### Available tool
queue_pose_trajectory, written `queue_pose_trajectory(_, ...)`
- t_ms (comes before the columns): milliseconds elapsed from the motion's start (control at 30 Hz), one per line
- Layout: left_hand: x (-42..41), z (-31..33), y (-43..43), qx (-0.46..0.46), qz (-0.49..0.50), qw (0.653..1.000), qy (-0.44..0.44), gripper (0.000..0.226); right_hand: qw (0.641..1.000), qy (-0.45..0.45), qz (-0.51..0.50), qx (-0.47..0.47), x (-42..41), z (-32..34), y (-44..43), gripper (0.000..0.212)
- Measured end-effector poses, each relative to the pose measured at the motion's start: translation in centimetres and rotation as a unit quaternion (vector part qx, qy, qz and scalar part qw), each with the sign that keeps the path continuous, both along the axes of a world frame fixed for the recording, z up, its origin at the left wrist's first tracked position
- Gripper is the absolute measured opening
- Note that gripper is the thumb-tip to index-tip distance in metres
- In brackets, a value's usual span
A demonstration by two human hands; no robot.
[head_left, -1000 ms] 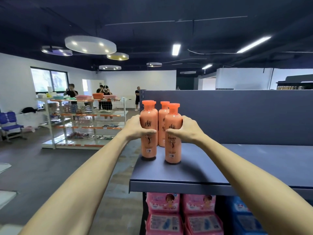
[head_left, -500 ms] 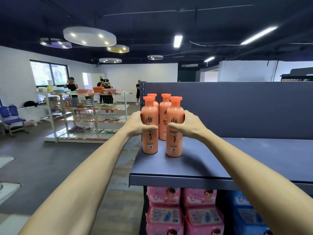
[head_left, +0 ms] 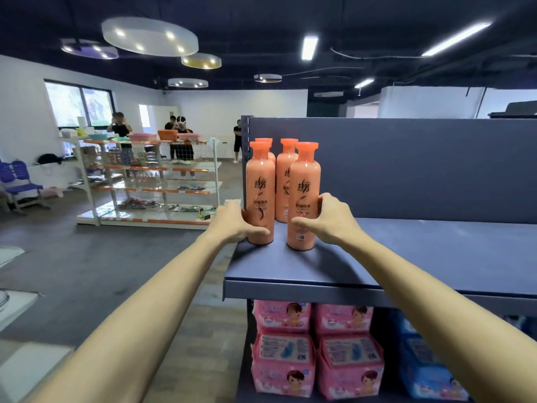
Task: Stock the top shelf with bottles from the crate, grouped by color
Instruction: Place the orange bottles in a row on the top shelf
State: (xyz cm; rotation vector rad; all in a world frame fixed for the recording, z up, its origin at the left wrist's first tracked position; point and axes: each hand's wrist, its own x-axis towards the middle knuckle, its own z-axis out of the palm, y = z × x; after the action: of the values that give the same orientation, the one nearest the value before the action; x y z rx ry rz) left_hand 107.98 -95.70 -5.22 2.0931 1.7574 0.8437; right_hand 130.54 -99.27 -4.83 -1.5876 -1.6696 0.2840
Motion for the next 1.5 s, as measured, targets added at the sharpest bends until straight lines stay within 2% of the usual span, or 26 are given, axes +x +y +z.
queue_pose_trajectory(267,0.3,-0.1,1.3,0.014,-0.028,0.999,-0.014,0.035,1.0,0.006,0.008,-0.013,-2.2,0.0,2.7,0.046)
queue_pose_trajectory(400,0.4,-0.2,2.5,0.002,-0.027,0.999,-0.037,0.04,1.0,0.004,0.008,-0.025,-2.7,0.3,3.9,0.046)
queue_pose_trajectory(533,0.7,-0.1,3.8,-0.006,-0.019,0.999,-0.028,0.054,1.0,-0.003,0.012,-0.023,-2.9,0.3,4.5,0.045)
queue_pose_trajectory(700,0.9,-0.3,4.9,-0.002,-0.005,1.0,-0.023,0.061,1.0,-0.007,0.011,-0.016,-3.1,0.2,5.2,0.045)
queue_pose_trajectory(1100,0.9,-0.5,6.1,-0.004,-0.01,1.0,-0.029,0.052,1.0,-0.008,0.013,-0.016,-2.9,-0.1,6.5,0.046)
queue_pose_trajectory(1500,1.0,-0.3,6.2,-0.013,-0.014,1.0,-0.021,0.055,1.0,0.002,0.012,-0.015,-3.0,-0.4,6.7,0.047)
